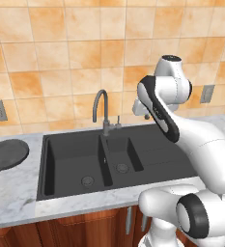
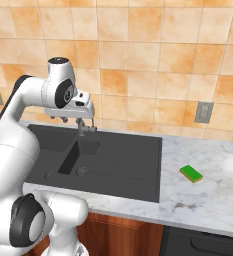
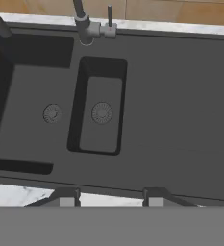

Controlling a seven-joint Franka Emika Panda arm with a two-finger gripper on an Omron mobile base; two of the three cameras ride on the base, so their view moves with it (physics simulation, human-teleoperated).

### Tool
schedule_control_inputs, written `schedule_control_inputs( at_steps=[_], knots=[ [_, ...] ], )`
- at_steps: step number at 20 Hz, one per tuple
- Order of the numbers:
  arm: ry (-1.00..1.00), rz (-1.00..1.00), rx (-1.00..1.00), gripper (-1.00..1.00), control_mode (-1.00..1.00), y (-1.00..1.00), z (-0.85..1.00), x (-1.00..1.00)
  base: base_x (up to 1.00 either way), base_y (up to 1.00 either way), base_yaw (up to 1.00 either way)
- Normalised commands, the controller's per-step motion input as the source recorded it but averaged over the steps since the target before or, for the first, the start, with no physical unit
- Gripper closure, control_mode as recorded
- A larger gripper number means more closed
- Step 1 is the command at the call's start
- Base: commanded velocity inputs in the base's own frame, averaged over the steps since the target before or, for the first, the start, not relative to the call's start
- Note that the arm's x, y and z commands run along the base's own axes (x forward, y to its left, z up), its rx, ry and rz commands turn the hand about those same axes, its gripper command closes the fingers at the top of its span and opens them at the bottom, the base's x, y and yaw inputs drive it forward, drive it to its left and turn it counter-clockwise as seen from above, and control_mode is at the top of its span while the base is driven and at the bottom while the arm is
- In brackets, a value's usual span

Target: Pick the pan and sponge and place them into the sink. Then turn on the water.

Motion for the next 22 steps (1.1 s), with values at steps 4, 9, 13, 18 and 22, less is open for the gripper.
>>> schedule_control_inputs(
  at_steps=[4,9,13,18,22],
  knots=[
    [0.0,0.0,0.02,-1.0,-1.0,0.01,-0.05,0.0,0.0,0.0,0.0],
    [0.0,0.0,0.05,-1.0,-1.0,0.16,-0.23,-0.01,0.0,0.0,0.0],
    [0.01,-0.03,0.05,-1.0,-1.0,0.34,-0.28,-0.03,0.0,0.0,0.0],
    [0.01,-0.04,0.01,-1.0,-1.0,0.49,-0.28,-0.01,0.0,0.0,0.0],
    [0.0,-0.03,0.01,-1.0,-1.0,0.49,-0.18,-0.05,0.0,0.0,0.0]
  ],
)
